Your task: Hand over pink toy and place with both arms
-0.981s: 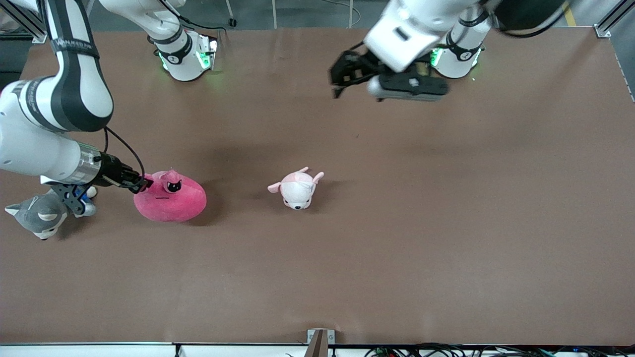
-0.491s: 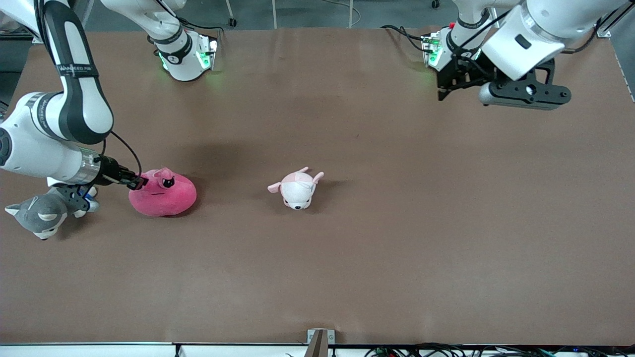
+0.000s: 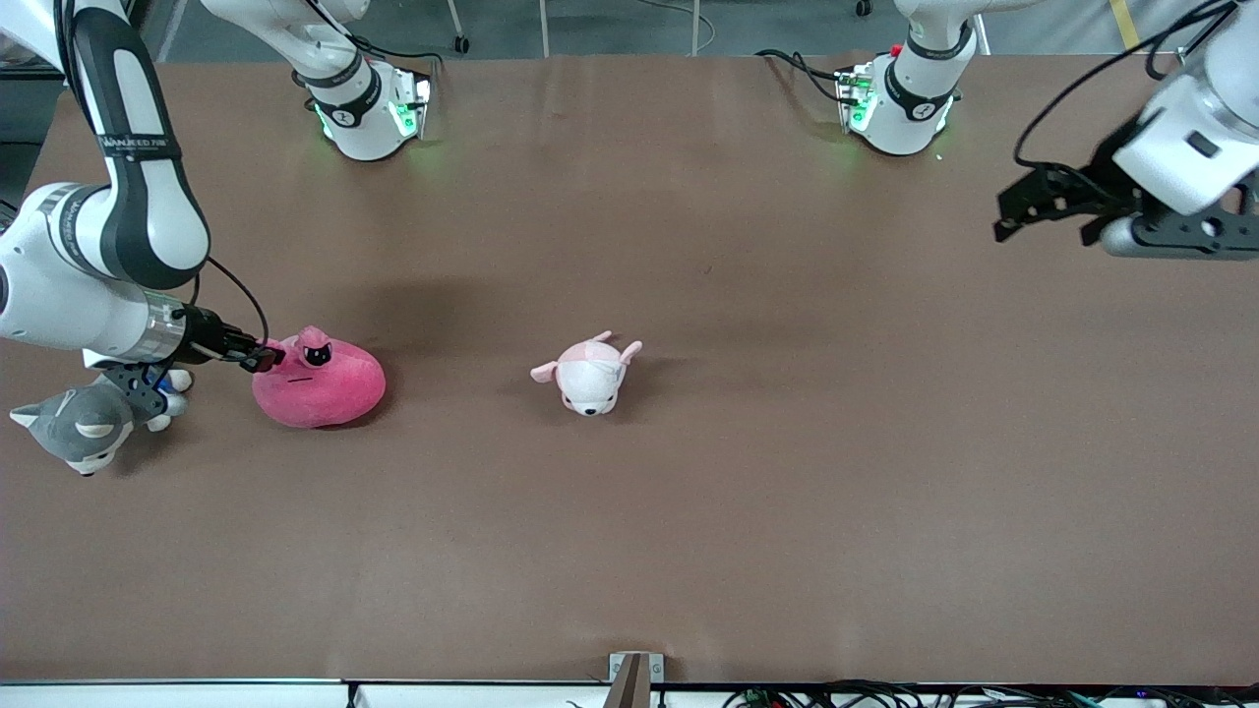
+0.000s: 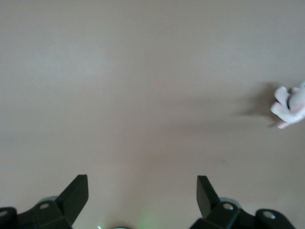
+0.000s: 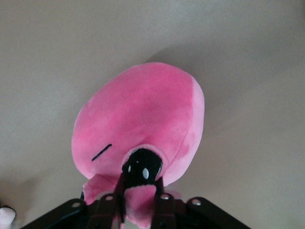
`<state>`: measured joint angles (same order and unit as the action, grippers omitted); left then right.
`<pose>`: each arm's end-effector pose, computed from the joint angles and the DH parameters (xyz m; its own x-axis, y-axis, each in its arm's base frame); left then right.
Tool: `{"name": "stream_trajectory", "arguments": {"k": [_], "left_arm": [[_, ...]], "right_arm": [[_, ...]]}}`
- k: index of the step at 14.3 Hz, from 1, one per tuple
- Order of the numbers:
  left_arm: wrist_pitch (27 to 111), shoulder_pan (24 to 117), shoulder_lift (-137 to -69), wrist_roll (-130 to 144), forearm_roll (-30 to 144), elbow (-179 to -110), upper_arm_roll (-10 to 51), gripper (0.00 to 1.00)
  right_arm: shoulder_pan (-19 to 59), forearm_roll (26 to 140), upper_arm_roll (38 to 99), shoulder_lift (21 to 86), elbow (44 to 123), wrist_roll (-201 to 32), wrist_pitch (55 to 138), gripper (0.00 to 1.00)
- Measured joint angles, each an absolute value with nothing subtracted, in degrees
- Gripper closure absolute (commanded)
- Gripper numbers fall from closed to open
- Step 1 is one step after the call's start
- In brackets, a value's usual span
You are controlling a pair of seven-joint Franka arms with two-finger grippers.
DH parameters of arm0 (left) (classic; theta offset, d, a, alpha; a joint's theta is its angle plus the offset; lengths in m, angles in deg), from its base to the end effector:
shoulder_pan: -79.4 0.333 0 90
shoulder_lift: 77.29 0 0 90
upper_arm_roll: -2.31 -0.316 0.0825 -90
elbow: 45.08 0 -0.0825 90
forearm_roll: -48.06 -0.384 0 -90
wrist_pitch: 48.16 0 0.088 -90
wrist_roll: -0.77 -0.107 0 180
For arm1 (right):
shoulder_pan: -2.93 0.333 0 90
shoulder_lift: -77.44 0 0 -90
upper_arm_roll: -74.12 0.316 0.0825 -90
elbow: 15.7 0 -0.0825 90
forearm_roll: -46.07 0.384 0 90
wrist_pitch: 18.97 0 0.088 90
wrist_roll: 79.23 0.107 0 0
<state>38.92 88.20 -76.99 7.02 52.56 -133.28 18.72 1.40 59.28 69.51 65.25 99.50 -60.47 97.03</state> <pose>0.5420 -0.0817 0.6379 0.9994 -0.0280 -0.0227 -0.0262 -0.9968 0.0749 0.5669 -0.0467 0.3359 0.8289 -0.5021 -0.2466 -0.5356 -0.8396 -0.0906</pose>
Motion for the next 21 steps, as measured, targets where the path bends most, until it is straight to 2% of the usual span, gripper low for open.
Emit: {"name": "stream_trajectory", "arguments": {"k": [4, 7, 10, 14, 19, 21], "left_arm": [[42.6, 92.1, -77.3, 4.7, 51.7, -134.1, 18.7, 0.0], [43.7, 93.2, -78.2, 4.7, 51.2, -134.1, 18.7, 0.0], [44.1, 93.3, -78.7, 4.7, 51.2, -133.3, 18.7, 0.0], [44.2, 93.4, -79.1, 4.7, 51.2, -131.5, 18.7, 0.0], [44.2, 93.5, -79.1, 4.9, 51.1, -130.2, 18.6, 0.0], [44.2, 93.5, -79.2, 4.9, 51.1, -130.2, 18.7, 0.0]], "right_arm": [[1.5, 59.3, 70.1, 65.4, 97.9, -60.8, 96.2, 0.0], [1.6, 58.9, 70.5, 66.0, 91.5, -64.9, 90.0, 0.0], [1.6, 55.1, 70.5, 67.0, 85.3, -73.8, 86.1, 0.0], [1.6, 48.3, 70.2, 68.4, 81.8, -82.6, 84.9, 0.0], [1.6, 47.7, 70.2, 70.3, 71.9, -83.9, 71.7, 0.0], [1.6, 47.7, 70.3, 70.5, 68.6, -84.0, 69.8, 0.0]]}}
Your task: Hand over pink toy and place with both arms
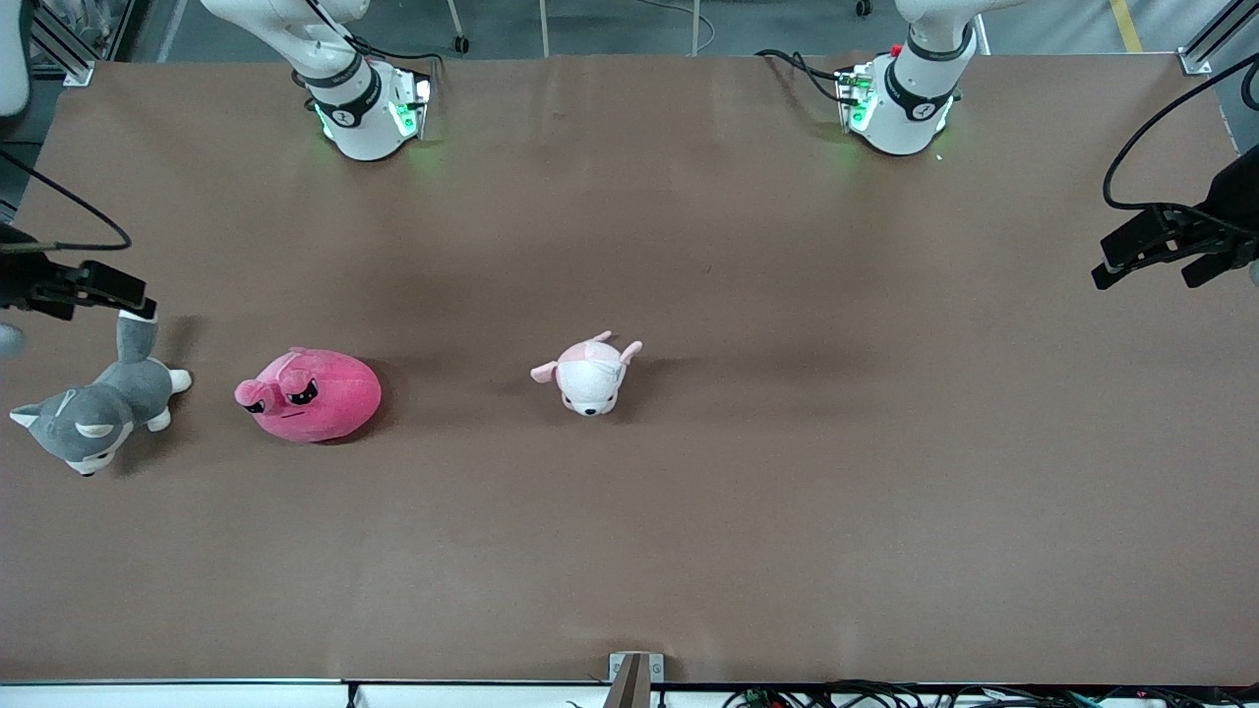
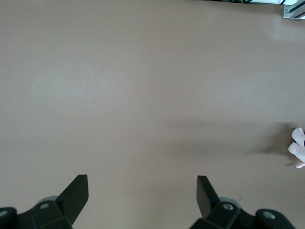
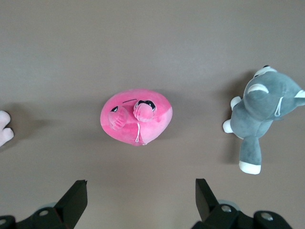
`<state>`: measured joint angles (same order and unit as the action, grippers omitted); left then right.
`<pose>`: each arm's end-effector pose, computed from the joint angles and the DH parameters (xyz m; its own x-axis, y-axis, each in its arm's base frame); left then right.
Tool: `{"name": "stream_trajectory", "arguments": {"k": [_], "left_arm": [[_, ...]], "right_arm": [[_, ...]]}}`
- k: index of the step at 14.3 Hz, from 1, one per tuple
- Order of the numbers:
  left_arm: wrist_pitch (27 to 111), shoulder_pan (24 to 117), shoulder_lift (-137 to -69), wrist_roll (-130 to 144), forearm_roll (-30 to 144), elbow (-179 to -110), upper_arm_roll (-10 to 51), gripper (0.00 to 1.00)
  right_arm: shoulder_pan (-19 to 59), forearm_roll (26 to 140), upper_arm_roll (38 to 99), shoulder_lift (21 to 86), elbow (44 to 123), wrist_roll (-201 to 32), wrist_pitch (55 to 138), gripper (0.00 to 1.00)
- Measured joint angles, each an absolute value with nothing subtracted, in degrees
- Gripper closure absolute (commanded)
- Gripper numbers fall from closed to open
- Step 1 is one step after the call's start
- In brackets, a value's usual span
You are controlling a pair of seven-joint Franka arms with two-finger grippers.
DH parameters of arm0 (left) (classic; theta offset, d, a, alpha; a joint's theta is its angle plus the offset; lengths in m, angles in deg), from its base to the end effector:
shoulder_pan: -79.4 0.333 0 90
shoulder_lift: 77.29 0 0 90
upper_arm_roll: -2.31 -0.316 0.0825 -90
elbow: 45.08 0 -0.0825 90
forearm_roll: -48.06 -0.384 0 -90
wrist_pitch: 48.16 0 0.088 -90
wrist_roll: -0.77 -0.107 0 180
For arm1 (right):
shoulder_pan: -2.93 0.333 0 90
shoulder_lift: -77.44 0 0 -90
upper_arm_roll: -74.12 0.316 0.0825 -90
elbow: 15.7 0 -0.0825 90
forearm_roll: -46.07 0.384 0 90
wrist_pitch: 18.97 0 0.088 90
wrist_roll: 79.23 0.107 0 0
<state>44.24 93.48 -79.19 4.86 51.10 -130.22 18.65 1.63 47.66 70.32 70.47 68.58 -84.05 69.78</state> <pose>0.5688 -0.0249 0.6509 0.9953 0.0352 0.0900 0.0290 -0.9972 0.0689 0.5873 -0.0469 0.6002 0.9991 -0.0041 -0.0415 -0.0051 -0.9997 -0.0233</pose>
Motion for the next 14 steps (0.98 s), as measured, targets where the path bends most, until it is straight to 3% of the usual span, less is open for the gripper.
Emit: {"name": "stream_trajectory", "arguments": {"k": [9, 14], "left_arm": [[44.2, 93.2, -80.0, 4.9, 51.1, -130.2, 17.1, 0.0], [44.2, 84.4, -80.1, 4.8, 51.1, -130.2, 7.9, 0.0]], "right_arm": [[3.4, 45.3, 70.7, 70.1, 67.0, -84.4, 69.4, 0.0], [3.5, 45.5, 70.7, 70.0, 66.9, -84.4, 65.4, 0.0]]}}
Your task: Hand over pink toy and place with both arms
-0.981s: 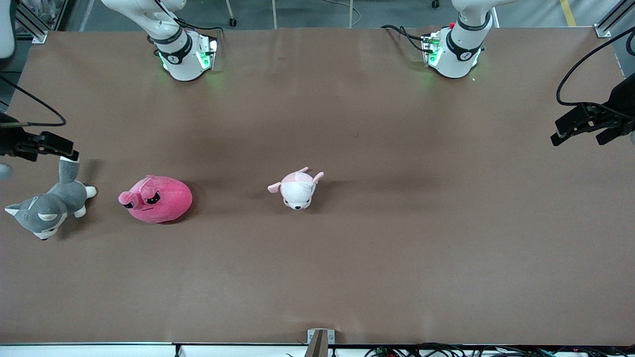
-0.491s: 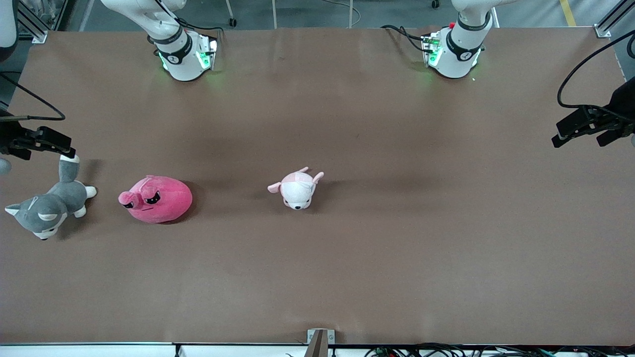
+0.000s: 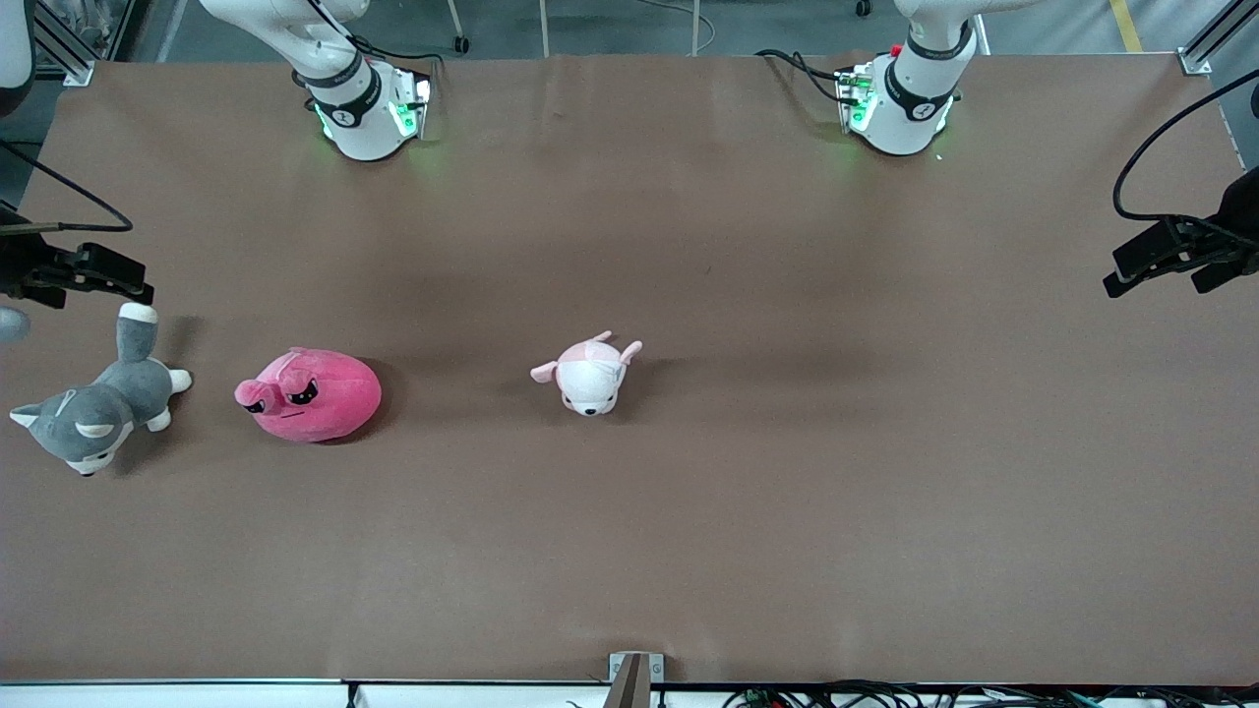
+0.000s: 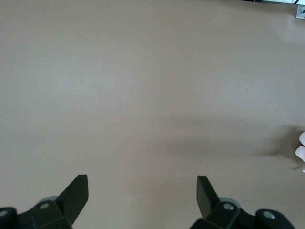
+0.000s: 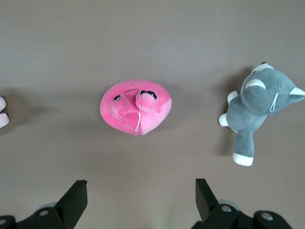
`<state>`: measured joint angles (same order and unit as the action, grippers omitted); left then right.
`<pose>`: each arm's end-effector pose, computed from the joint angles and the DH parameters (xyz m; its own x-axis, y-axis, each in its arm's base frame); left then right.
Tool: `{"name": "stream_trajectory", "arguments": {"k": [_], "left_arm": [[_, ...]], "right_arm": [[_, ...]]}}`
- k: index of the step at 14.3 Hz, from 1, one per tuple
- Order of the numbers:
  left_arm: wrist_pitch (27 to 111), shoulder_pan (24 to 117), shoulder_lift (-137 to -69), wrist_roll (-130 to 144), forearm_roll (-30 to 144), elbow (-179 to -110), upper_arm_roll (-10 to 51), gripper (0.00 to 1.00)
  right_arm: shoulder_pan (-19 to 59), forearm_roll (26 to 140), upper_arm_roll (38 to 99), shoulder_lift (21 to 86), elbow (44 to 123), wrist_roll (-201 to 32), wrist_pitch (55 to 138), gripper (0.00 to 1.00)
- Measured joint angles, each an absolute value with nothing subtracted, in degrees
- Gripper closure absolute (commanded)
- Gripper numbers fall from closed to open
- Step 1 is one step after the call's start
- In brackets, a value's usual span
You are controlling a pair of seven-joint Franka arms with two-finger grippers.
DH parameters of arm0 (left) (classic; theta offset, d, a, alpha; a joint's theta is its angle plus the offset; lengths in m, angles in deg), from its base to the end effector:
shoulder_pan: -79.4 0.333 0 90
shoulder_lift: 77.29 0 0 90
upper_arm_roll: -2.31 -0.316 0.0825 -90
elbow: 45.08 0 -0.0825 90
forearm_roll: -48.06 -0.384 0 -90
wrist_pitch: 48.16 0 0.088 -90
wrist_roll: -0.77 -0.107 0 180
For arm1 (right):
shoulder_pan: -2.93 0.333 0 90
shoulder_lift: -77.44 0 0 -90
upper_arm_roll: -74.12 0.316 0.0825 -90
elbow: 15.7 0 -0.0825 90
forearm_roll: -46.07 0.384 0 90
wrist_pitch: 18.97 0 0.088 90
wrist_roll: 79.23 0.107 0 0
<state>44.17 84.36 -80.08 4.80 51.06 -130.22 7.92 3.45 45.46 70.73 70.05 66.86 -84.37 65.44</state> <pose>0.5743 -0.0104 0.6413 0.9955 0.0615 0.0727 0.0570 -0.9964 0.0623 0.5829 -0.0281 0.6037 0.9945 0.0386 -0.0976 0.0397 -0.9992 0.0096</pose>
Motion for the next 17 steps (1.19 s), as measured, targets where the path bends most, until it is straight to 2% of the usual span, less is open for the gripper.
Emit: {"name": "stream_trajectory", "arguments": {"k": [6, 17], "left_arm": [[44.2, 79.1, -80.1, 4.8, 51.1, -130.2, 3.3, 0.0], [44.2, 78.8, -80.0, 4.8, 51.1, -129.4, 2.6, 0.0]], "right_arm": [[3.9, 45.5, 70.8, 71.6, 65.9, -84.4, 62.1, 0.0], [4.4, 45.5, 70.2, 78.7, 71.1, -84.4, 60.1, 0.0]]}}
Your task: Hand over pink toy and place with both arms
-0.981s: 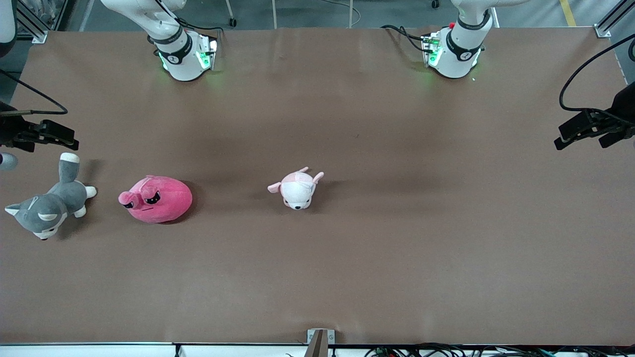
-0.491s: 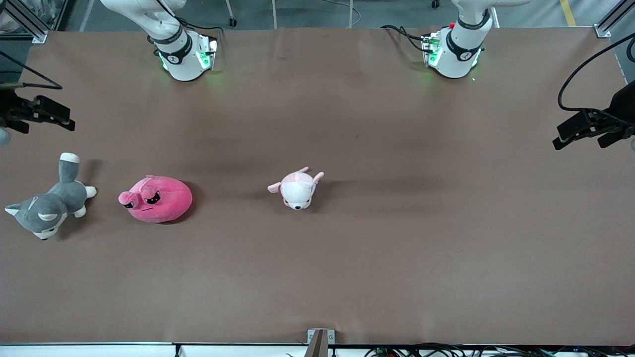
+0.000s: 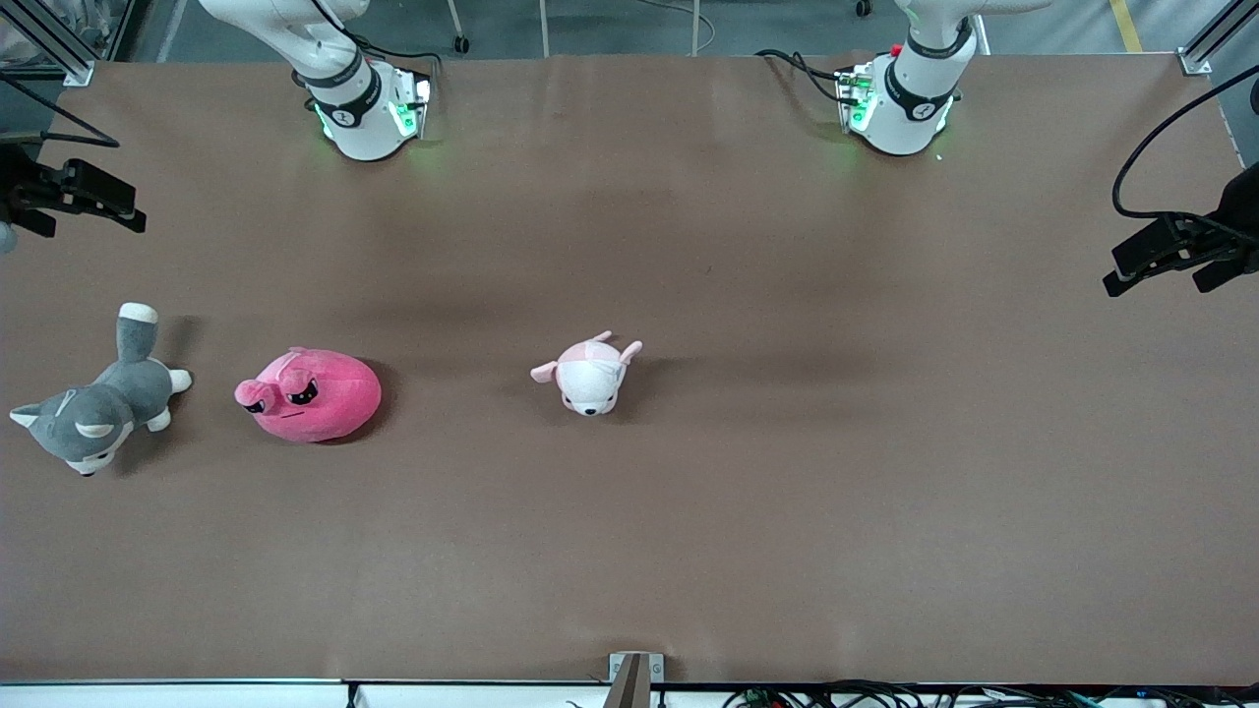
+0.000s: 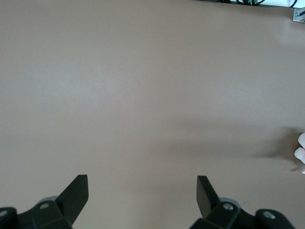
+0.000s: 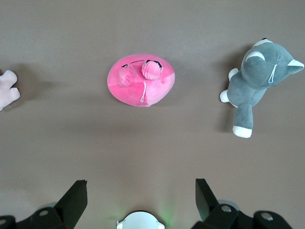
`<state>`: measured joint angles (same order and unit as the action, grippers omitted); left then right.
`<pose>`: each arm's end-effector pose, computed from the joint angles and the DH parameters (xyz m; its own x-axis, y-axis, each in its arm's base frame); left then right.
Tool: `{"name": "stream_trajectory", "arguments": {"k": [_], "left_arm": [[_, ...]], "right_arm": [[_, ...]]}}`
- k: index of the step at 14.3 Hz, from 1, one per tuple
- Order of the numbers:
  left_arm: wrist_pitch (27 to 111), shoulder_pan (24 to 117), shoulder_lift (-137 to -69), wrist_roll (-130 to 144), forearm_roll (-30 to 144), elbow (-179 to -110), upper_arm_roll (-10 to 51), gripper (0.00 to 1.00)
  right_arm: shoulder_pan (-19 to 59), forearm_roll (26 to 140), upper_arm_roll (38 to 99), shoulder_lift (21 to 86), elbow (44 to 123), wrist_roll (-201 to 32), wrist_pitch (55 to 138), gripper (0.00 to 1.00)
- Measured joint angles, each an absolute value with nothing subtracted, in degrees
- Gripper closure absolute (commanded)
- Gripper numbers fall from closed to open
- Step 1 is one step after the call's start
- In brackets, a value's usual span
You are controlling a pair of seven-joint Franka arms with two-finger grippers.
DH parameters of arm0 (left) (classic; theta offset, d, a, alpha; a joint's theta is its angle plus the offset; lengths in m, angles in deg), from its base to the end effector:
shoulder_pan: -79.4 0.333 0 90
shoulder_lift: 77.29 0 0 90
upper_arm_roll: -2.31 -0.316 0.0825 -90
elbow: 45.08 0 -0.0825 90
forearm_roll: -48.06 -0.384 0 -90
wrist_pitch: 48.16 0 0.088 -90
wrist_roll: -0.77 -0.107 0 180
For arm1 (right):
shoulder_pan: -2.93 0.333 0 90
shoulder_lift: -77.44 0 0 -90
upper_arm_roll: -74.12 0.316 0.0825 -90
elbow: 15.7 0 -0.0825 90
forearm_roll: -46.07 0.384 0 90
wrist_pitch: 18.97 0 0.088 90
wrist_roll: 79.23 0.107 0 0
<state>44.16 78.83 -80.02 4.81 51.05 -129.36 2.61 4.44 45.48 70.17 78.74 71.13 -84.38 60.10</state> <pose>0.5740 -0.0140 0.6489 0.9944 0.0574 0.0886 0.0523 -0.9969 0.0587 0.5266 -0.0242 0.6467 0.9926 0.0458 -0.1129 0.0459 -0.9989 -0.0014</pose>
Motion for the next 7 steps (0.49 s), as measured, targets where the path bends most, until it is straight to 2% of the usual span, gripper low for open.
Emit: {"name": "stream_trajectory", "arguments": {"k": [7], "left_arm": [[44.1, 78.8, -79.9, 4.9, 51.1, -129.2, 2.7, 0.0]], "right_arm": [[4.4, 45.5, 69.9, 79.4, 71.2, -84.4, 60.2, 0.0]]}}
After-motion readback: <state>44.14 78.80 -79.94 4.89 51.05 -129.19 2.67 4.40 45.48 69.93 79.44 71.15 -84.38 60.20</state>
